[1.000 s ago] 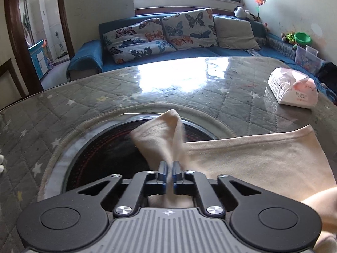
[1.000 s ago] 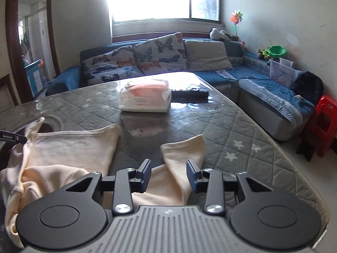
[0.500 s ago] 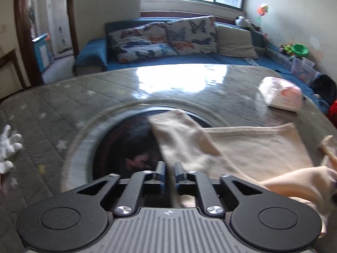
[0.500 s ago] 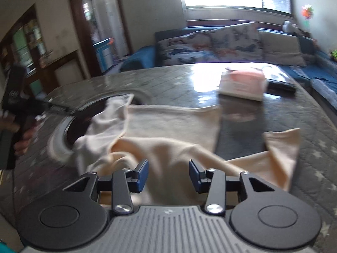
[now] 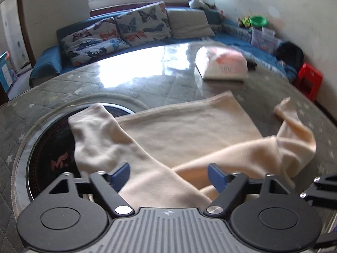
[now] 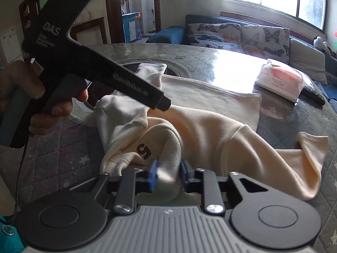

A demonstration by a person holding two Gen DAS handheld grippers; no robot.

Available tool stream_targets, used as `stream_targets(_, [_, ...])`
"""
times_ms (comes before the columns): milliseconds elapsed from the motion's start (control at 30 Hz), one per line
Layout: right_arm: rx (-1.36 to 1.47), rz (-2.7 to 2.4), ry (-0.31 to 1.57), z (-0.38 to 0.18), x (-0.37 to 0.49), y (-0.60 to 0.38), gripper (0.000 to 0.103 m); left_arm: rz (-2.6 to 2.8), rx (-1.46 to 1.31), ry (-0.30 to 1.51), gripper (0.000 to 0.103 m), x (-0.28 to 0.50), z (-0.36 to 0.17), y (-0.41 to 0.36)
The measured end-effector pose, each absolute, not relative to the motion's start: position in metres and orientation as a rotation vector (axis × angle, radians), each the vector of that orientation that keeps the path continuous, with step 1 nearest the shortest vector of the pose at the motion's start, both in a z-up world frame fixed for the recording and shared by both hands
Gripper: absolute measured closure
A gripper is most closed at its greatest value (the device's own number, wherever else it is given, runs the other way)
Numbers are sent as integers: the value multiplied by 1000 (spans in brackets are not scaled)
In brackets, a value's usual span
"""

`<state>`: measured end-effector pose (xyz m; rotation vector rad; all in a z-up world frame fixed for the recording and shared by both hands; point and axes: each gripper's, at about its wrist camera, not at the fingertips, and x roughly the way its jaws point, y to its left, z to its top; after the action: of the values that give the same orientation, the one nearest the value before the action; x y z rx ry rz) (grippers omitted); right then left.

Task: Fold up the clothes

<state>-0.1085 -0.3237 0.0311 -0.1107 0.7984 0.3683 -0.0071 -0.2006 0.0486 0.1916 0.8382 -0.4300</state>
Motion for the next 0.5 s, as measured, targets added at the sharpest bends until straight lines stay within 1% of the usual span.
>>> stream_targets(33, [-109, 369, 796, 32, -111, -325, 89, -434, 202, 842, 35, -8, 46, -200])
stream_targets(67, [-105, 371, 794, 34, -113, -326, 92, -437, 202, 847, 45, -10, 45, -196])
stream_targets(100, [-96, 375, 796, 36, -115, -329, 94, -442, 199, 854, 50, -11, 44, -192])
stream_targets(167, [-77, 386, 799, 39, -119, -333, 95, -456, 193, 862, 80, -16, 45, -182])
stream_targets(200, [-66, 398, 801, 43, -123, -335, 95, -464, 191, 863, 89, -19, 46, -177])
stream_targets(267, [-57, 418, 802, 48, -129, -338, 95, -476, 198, 853, 97, -27, 49, -168])
stream_targets(333, [-54, 450, 809, 53, -136, -339, 95, -486, 204, 834, 100, -37, 55, -159])
stream_targets(500, [-127, 556, 840, 58, -162, -330, 95, -497, 214, 806, 101, -69, 69, -133])
